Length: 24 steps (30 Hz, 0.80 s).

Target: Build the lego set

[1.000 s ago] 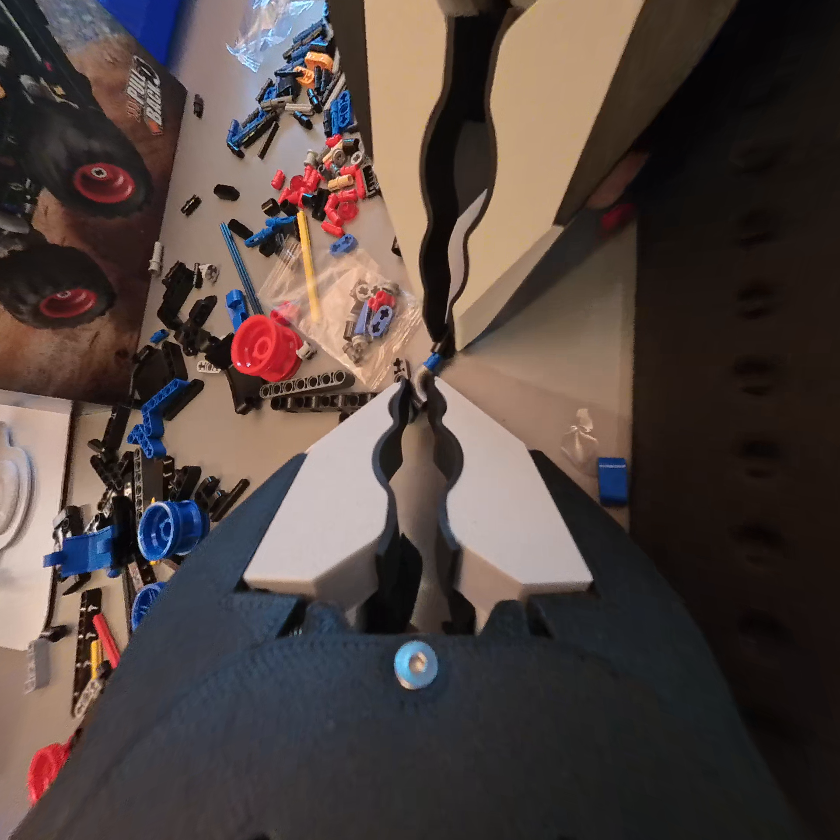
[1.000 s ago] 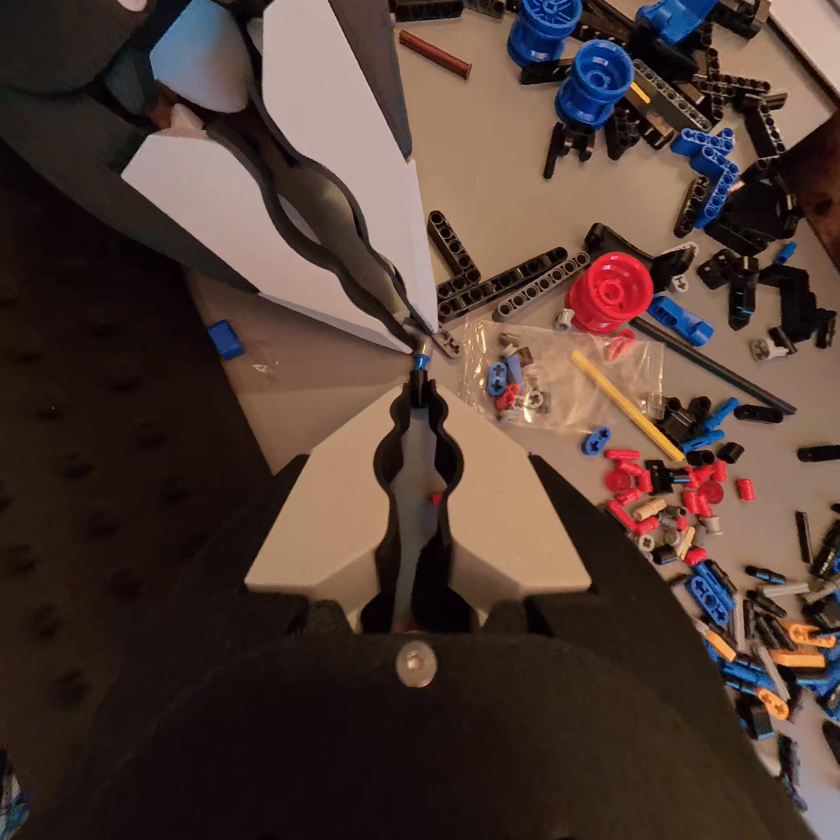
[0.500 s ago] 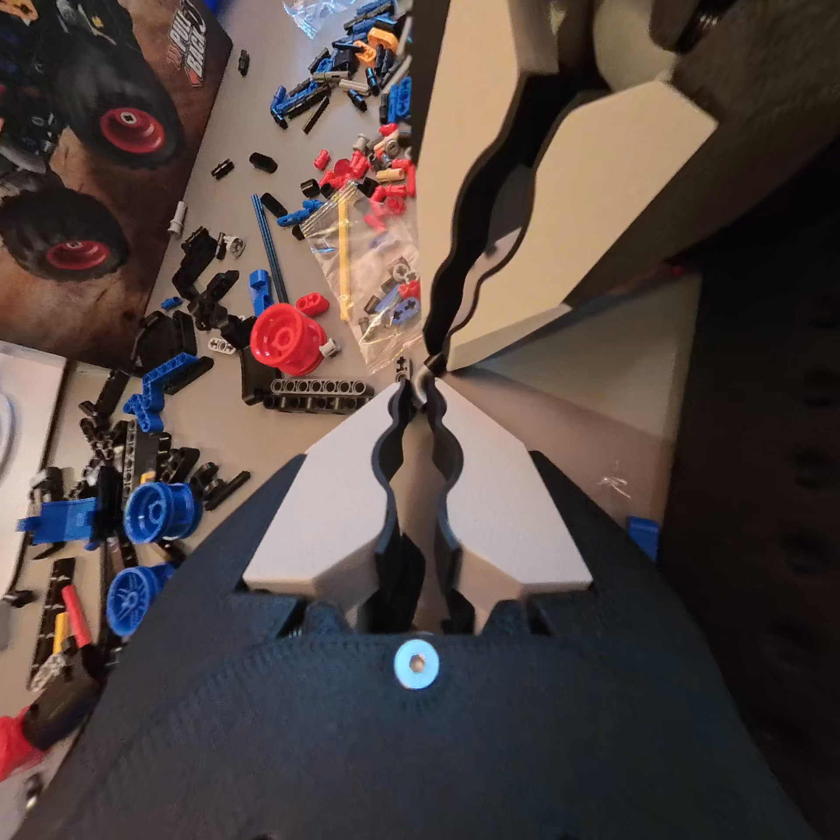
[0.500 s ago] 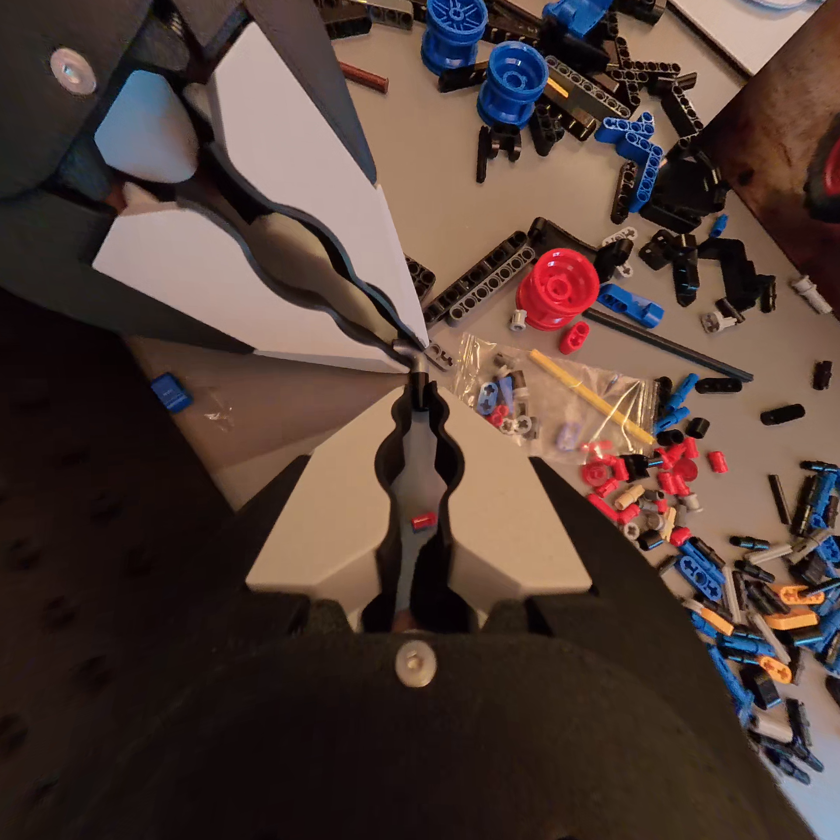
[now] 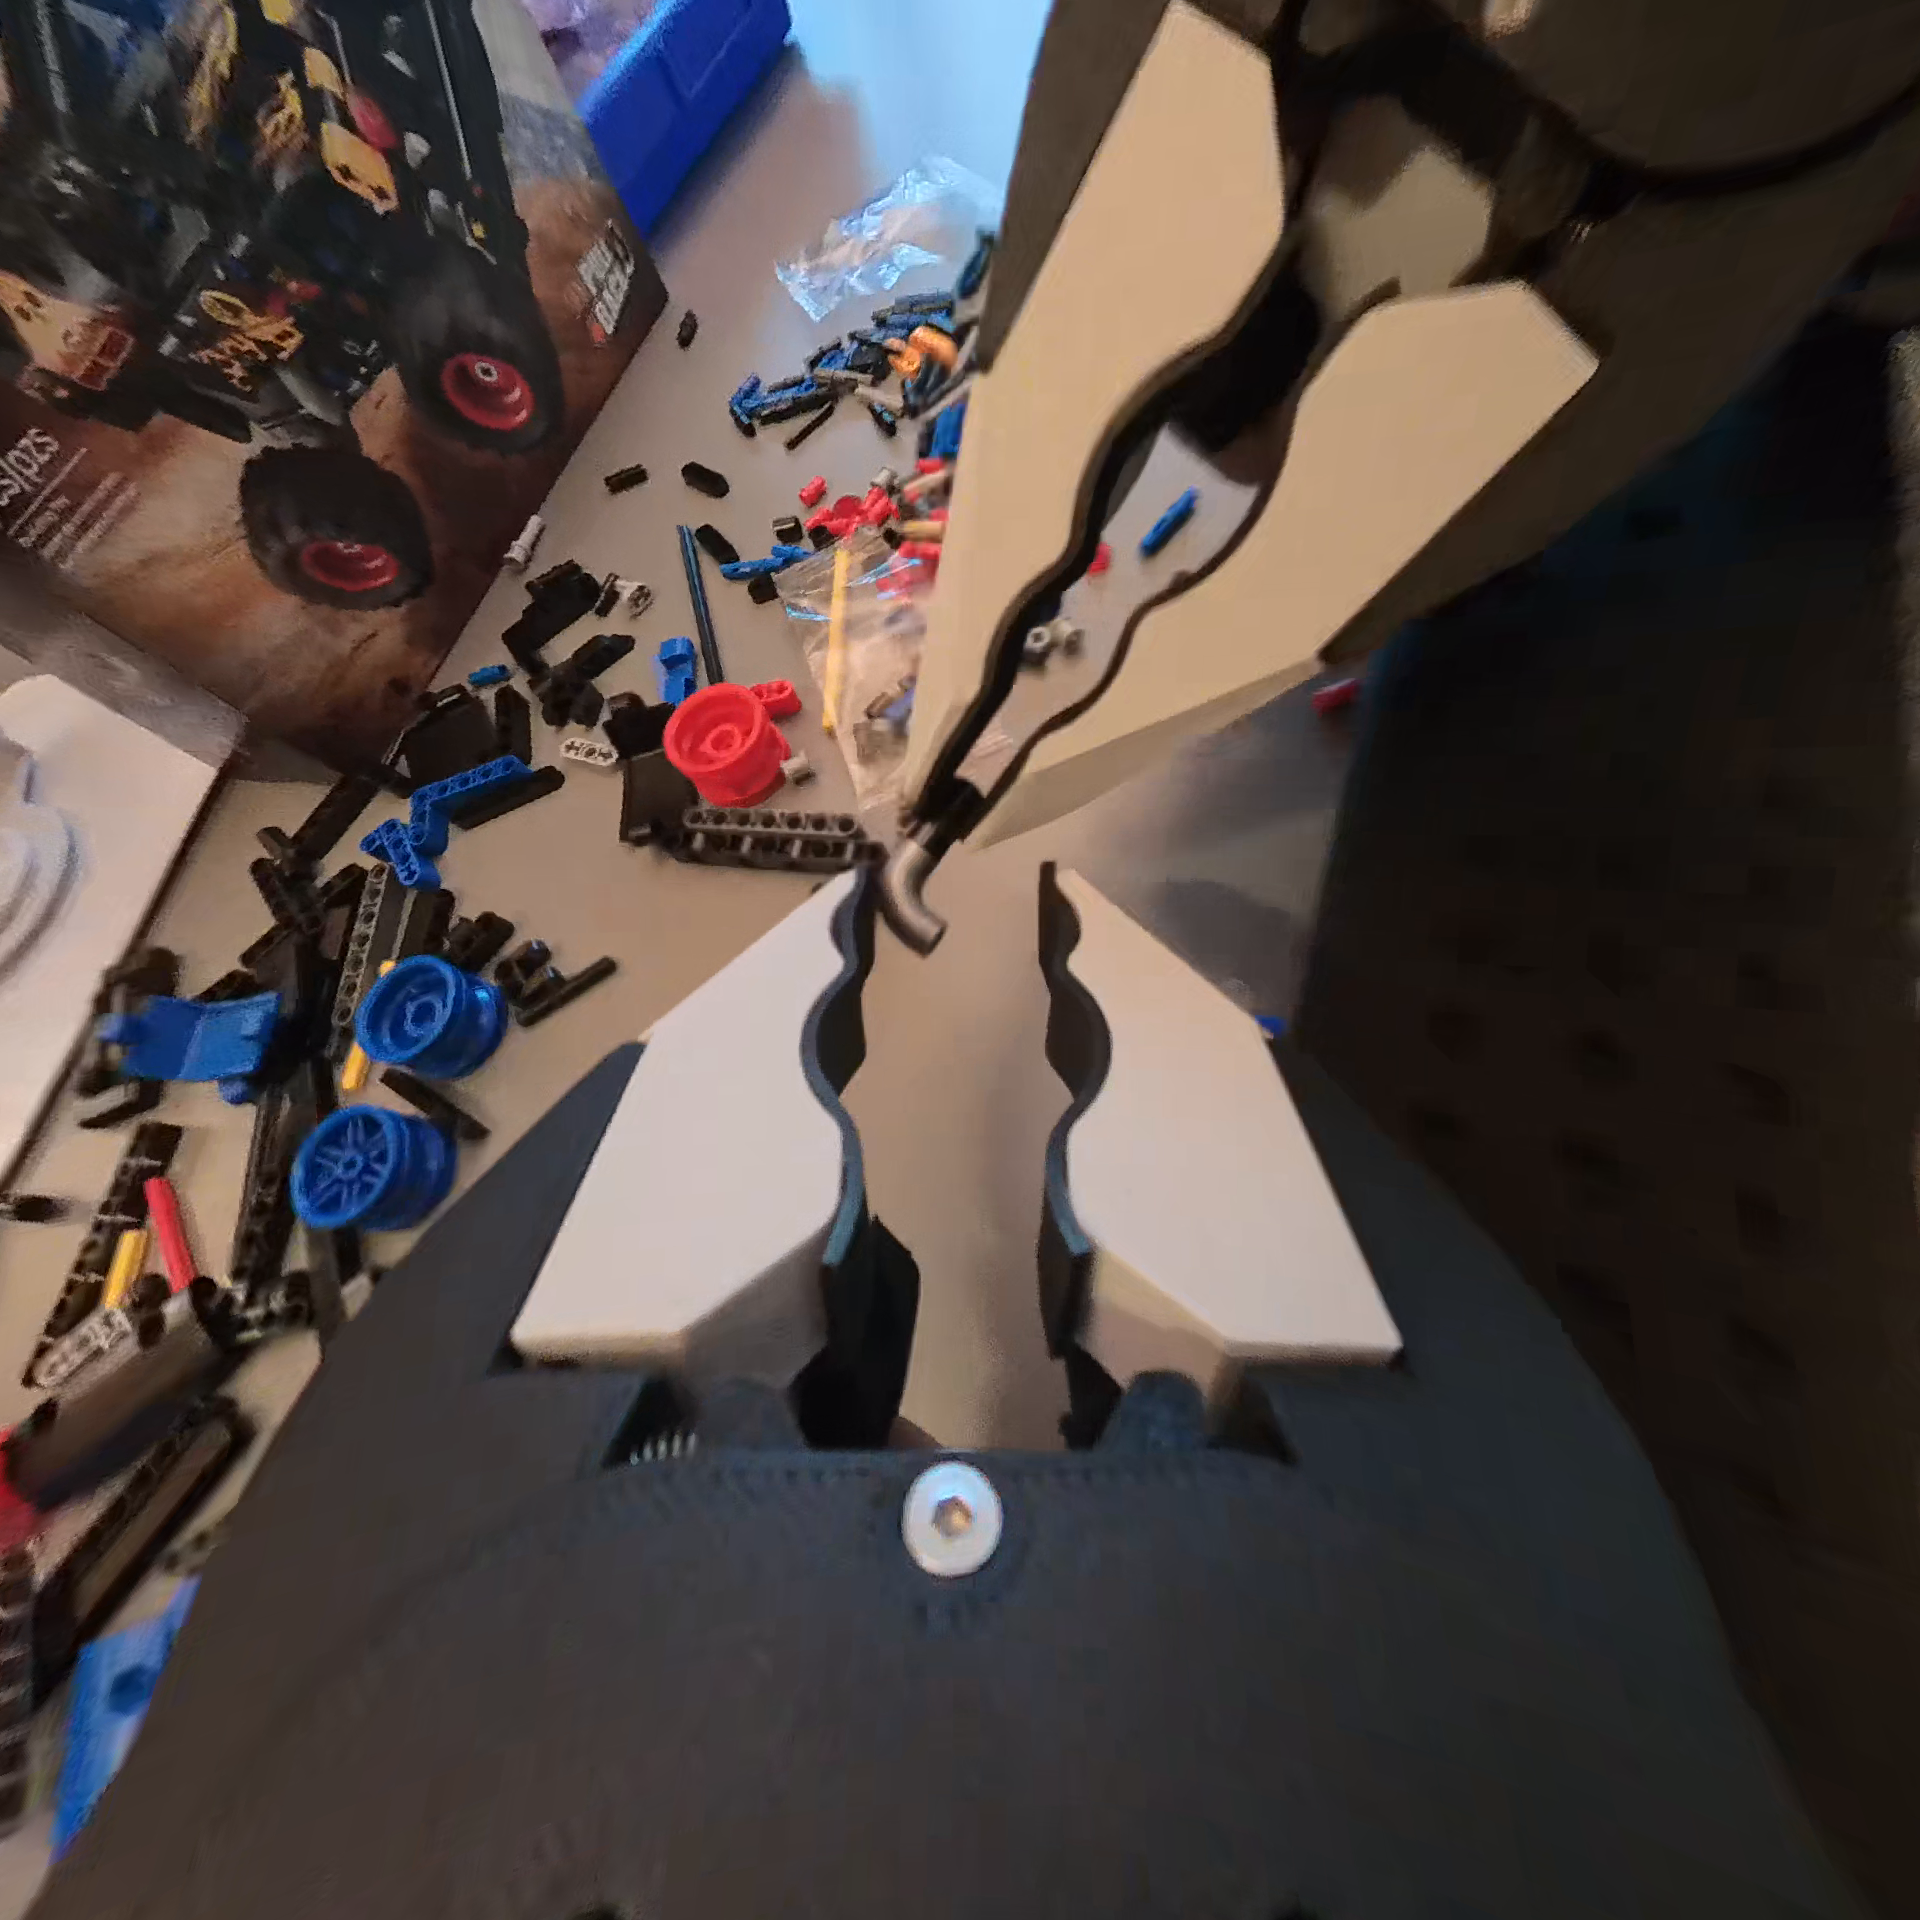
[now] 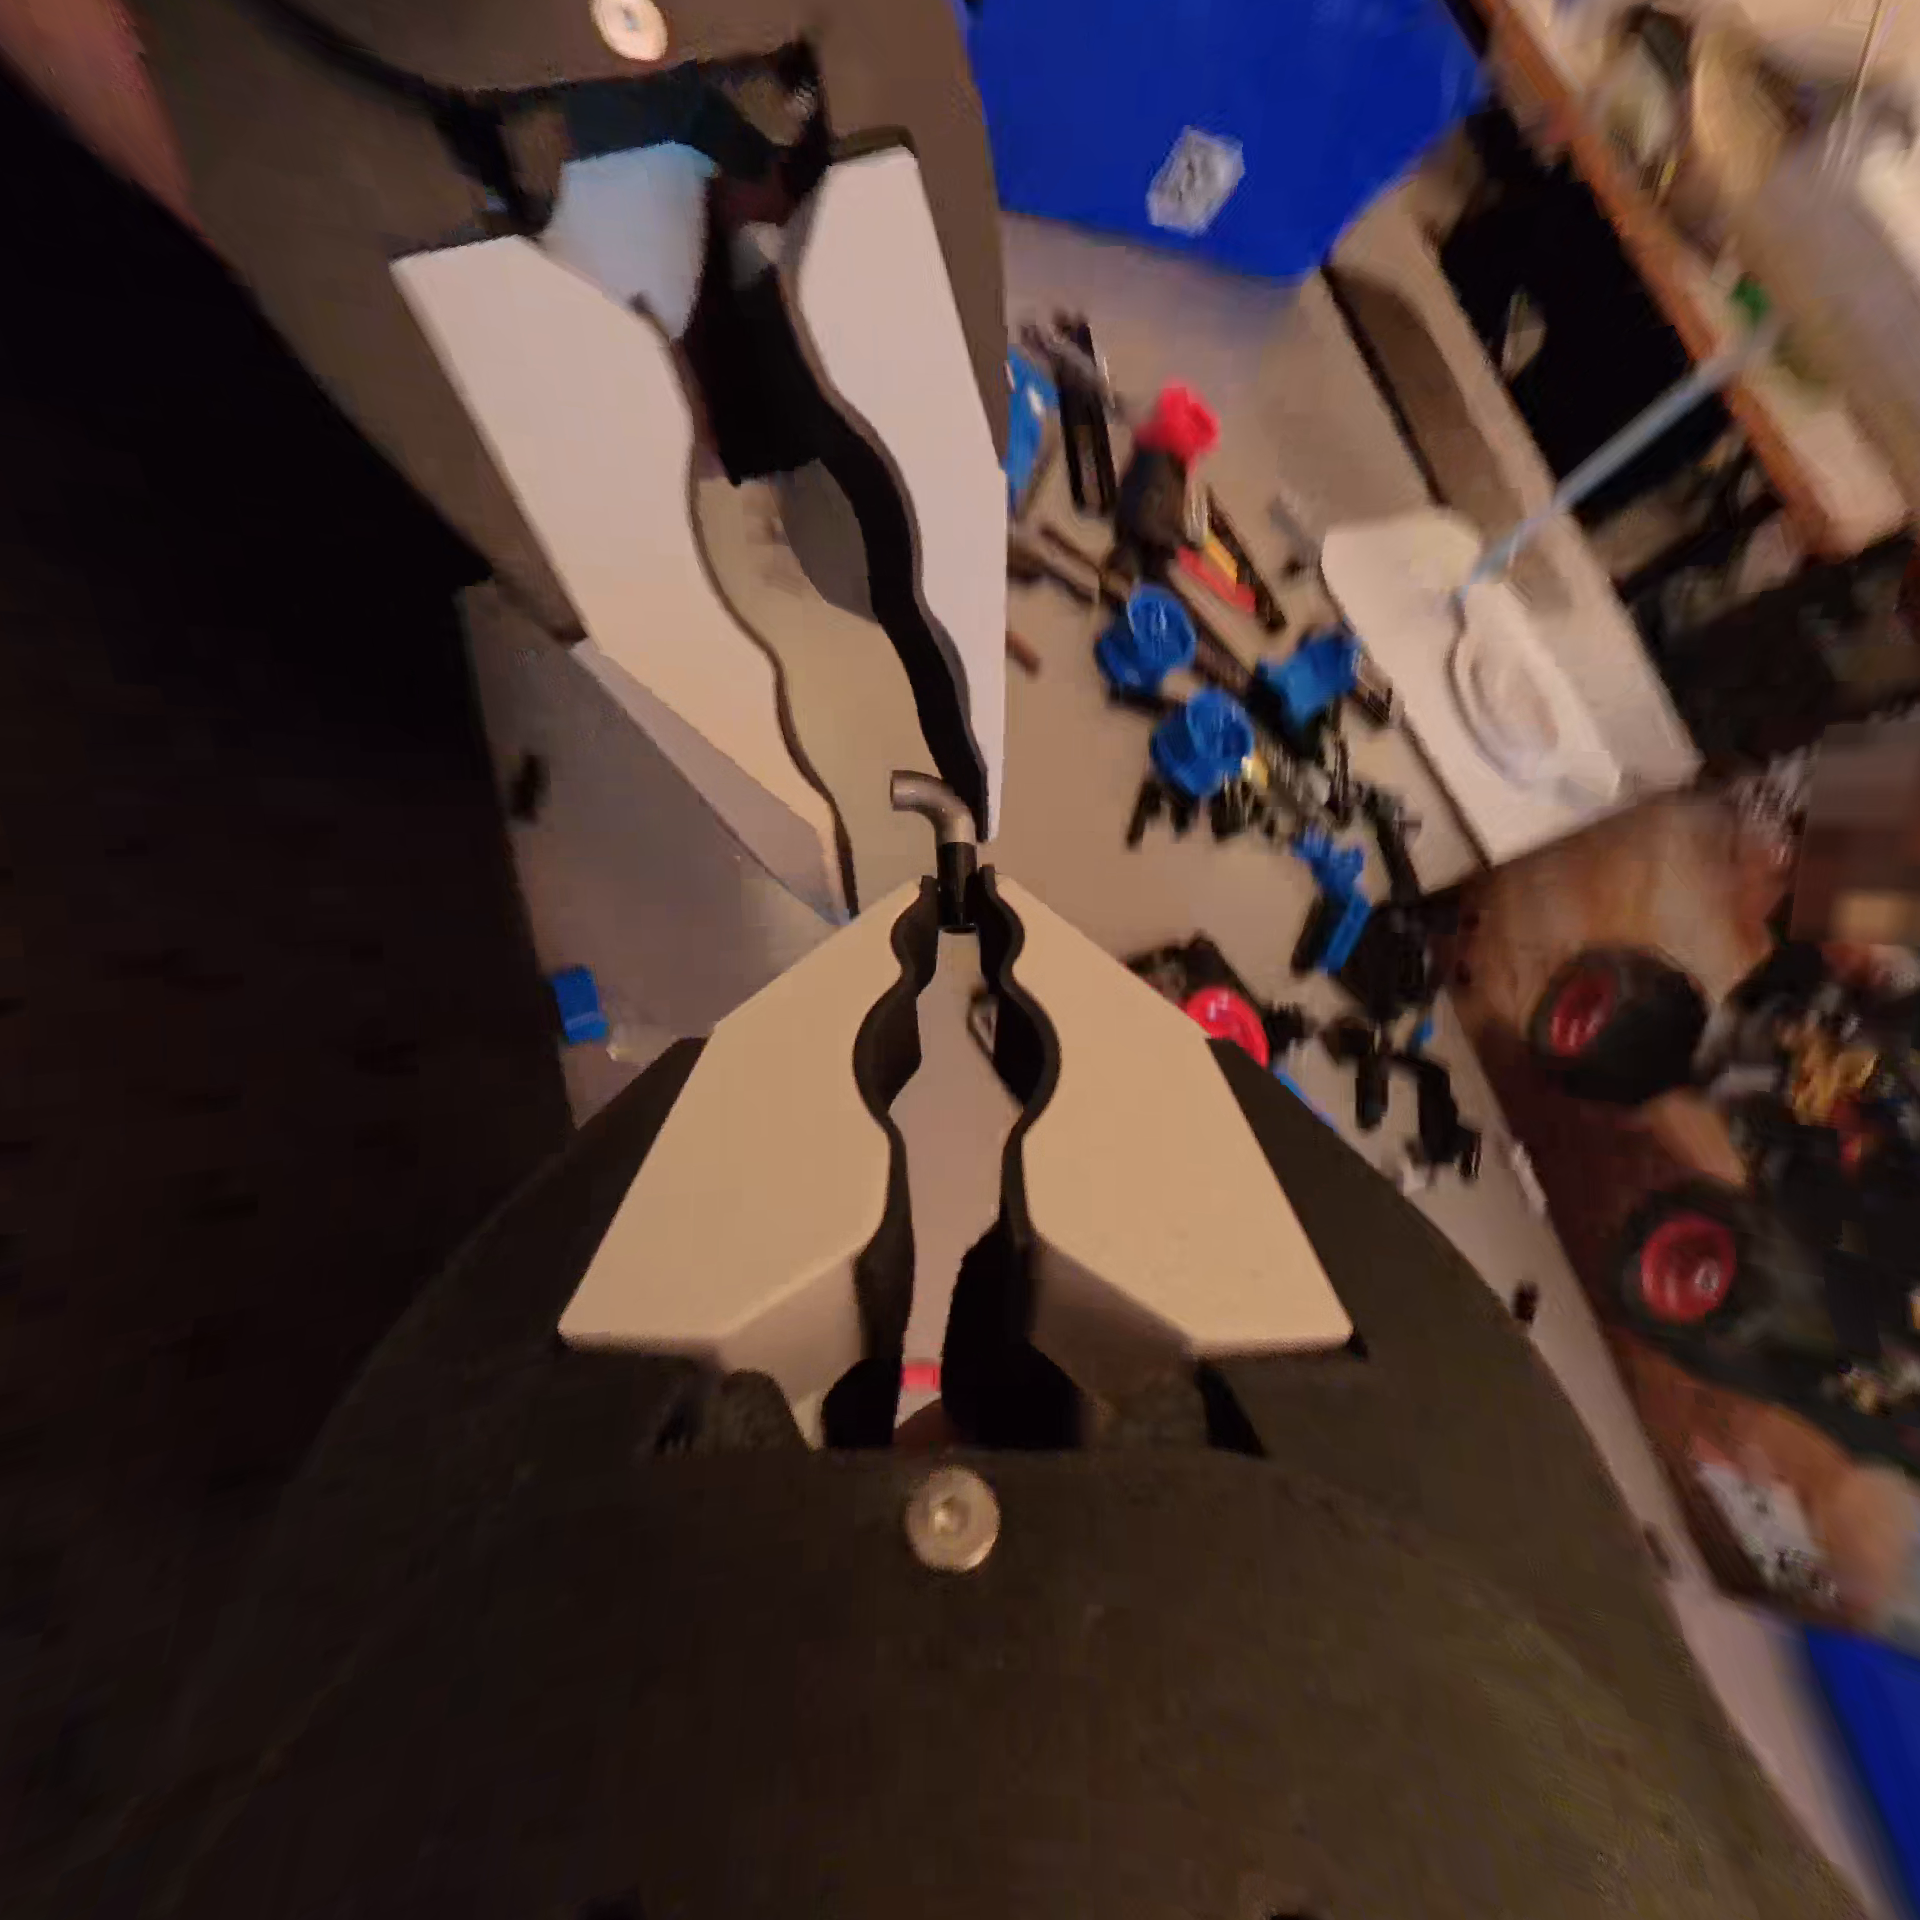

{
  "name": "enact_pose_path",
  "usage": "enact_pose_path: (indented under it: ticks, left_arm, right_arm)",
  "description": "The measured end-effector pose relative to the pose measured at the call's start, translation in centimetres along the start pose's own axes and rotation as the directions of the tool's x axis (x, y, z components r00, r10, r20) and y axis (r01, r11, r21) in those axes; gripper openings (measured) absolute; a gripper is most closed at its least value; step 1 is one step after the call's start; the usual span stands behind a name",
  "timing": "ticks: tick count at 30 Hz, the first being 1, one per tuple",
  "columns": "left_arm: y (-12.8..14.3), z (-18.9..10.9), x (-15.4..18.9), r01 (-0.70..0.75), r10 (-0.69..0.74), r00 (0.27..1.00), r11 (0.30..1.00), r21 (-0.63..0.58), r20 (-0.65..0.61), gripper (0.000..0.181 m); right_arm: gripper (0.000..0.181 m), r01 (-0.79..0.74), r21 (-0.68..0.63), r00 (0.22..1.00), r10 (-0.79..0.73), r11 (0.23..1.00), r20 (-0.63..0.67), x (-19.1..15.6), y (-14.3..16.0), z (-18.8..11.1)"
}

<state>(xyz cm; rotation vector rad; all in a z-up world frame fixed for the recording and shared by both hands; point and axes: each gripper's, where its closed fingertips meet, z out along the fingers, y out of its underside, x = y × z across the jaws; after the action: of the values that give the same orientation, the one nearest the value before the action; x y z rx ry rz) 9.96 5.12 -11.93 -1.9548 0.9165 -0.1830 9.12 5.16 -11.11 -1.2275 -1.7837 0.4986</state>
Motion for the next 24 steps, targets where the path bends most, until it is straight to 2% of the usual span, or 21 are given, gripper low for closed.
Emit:
enact_pose_path:
  ticks: [7,13,19,24]
  left_arm:
    - [2.2,-5.7,0.6,0.23,-0.229,0.972,0.973,0.018,-0.06,0.014]
    - [4.2,-8.4,1.3,0.387,-0.382,0.922,0.919,0.079,-0.072,0.012]
    - [4.6,-10.0,0.3,0.456,-0.454,0.89,0.877,0.148,-0.051,0.012]
    - [4.7,-11.0,-0.1,0.497,-0.486,0.868,0.848,0.181,-0.104,0.011]
  right_arm:
    - [0.006,0.244,0.205,0.967,-0.253,0.948,0.021,-4.0,-5.5,1.6]
    - [0.006,0.393,0.285,0.901,-0.428,0.874,0.072,-6.7,-7.8,3.0]
    - [0.006,0.351,0.353,0.903,-0.413,0.867,0.117,-6.7,-9.5,4.0]
    - [0.006,0.366,0.403,0.885,-0.447,0.839,0.127,-6.8,-10.4,4.4]
